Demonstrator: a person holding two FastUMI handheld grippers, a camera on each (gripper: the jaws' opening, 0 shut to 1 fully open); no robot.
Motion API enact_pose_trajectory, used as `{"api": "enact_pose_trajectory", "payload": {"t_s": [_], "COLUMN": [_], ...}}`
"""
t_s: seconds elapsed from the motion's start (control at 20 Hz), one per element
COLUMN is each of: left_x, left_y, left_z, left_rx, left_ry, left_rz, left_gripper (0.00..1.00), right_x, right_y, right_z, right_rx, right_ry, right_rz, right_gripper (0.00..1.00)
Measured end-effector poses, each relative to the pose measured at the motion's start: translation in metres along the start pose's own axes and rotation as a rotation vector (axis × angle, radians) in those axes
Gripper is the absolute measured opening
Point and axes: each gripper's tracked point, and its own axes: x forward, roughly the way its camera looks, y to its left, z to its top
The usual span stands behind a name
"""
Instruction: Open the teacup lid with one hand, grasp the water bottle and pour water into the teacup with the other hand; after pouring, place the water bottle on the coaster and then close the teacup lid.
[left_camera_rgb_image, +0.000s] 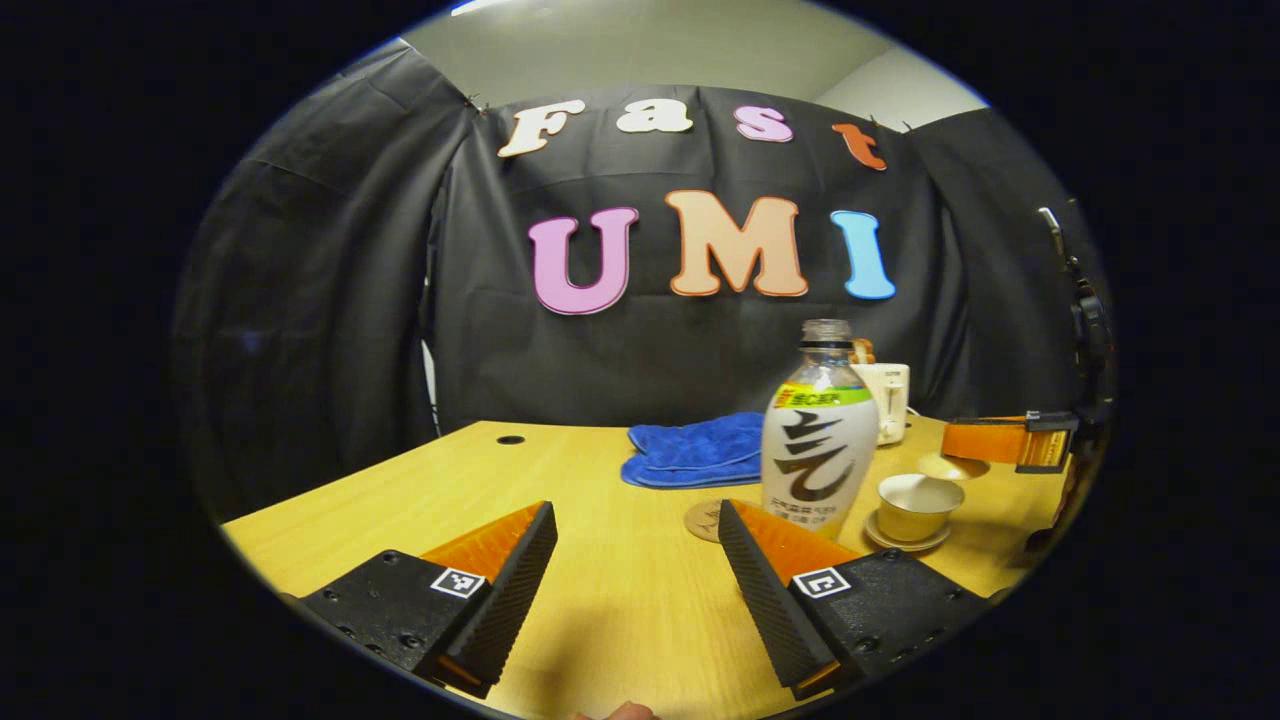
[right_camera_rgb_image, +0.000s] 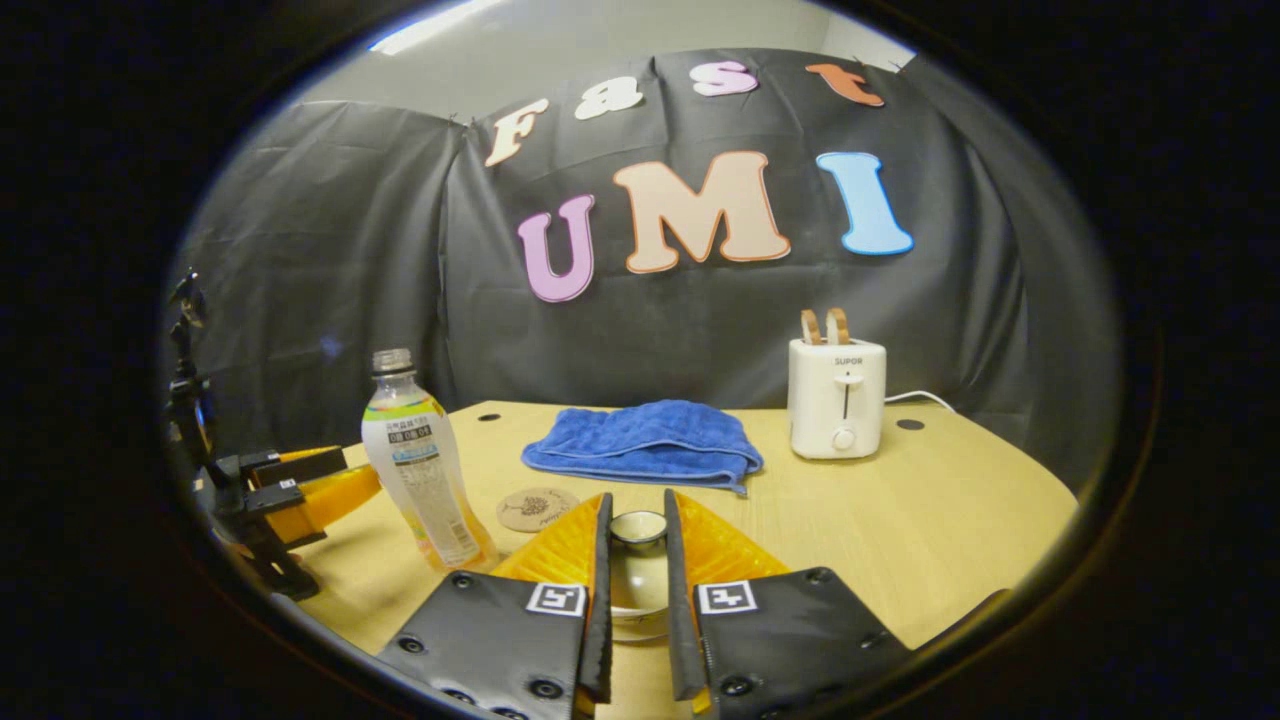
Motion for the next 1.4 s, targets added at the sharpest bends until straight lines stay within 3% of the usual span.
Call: {"api": "enact_pose_trajectory", "payload": {"t_s": [0.2, 0.55, 0.95, 1.25, 1.35, 1.4], "left_x": [-0.004, -0.004, 0.014, 0.026, 0.03, 0.031], "left_y": [-0.031, -0.063, -0.086, -0.089, -0.09, -0.089], "left_z": [-0.003, -0.009, -0.017, -0.019, -0.022, -0.022], "left_rx": [-0.02, -0.024, -0.03, 0.015, 0.038, 0.046], "left_ry": [0.026, 0.068, 0.127, 0.132, 0.138, 0.136], "left_rz": [-0.116, -0.234, -0.288, -0.267, -0.257, -0.253], "left_gripper": [0.95, 0.95, 0.95, 0.82, 0.75, 0.65], "right_x": [-0.01, -0.02, -0.029, -0.037, -0.038, -0.039], "right_y": [-0.014, -0.034, -0.044, -0.062, -0.067, -0.07], "right_z": [0.01, 0.017, 0.017, 0.02, 0.019, 0.02], "right_rx": [0.015, 0.042, 0.045, 0.046, 0.051, 0.053], "right_ry": [-0.029, -0.051, -0.057, -0.07, -0.073, -0.073], "right_rz": [-0.016, -0.037, -0.038, -0.062, -0.07, -0.071], "right_gripper": [0.25, 0.25, 0.25, 0.25, 0.25, 0.25]}}
